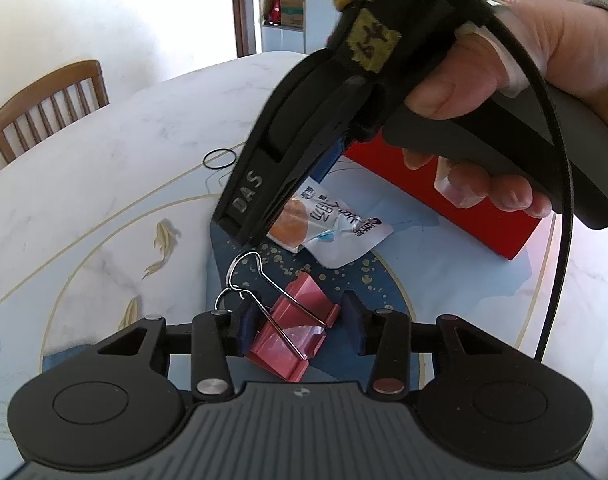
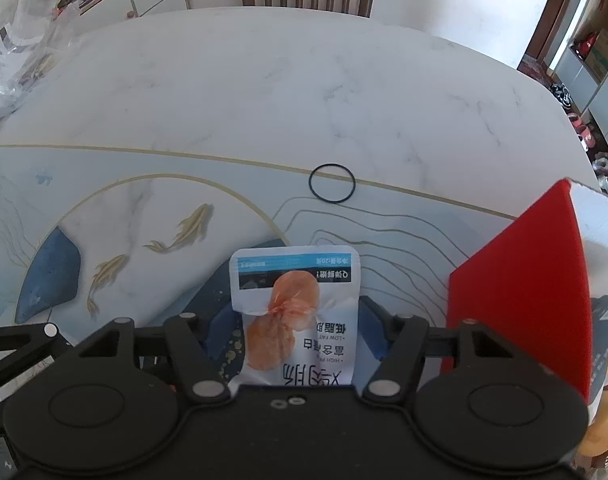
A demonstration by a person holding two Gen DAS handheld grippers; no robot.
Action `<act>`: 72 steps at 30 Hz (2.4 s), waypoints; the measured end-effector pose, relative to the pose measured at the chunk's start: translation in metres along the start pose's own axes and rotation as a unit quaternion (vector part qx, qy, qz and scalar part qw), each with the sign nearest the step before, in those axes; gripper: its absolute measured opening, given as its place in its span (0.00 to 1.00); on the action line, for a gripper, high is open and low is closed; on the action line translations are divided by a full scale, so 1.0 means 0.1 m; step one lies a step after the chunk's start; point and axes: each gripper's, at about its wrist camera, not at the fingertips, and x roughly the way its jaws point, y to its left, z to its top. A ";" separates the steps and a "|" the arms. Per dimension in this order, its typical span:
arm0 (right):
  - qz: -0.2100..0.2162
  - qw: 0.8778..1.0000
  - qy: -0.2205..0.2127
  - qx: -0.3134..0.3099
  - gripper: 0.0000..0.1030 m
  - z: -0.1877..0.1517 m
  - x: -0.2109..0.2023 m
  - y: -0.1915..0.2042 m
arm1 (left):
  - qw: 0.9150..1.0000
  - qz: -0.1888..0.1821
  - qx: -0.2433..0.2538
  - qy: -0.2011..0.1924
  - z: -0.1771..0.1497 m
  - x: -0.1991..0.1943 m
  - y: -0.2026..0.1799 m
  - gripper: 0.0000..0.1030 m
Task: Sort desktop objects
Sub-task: 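Lift the binder clip and snack pouch and carry them over the box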
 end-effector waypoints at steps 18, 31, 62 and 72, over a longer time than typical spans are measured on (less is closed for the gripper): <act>0.027 0.999 0.011 0.032 0.58 -0.23 -0.09 0.05 | 0.997 0.011 -0.074 -0.003 -0.21 -0.32 0.27 0.34; 0.053 0.997 0.002 0.050 0.57 -0.55 -0.38 0.15 | 0.992 0.025 -0.126 -0.006 -0.41 -0.58 0.35 0.33; 0.088 0.993 -0.042 0.068 0.57 -1.12 -1.11 0.12 | 0.991 0.002 -0.134 -0.016 -0.39 -0.90 0.08 0.33; 0.080 0.993 -0.053 0.070 0.57 -1.26 -1.44 0.01 | 0.994 -0.017 -0.099 -0.037 -0.18 -1.08 -0.14 0.33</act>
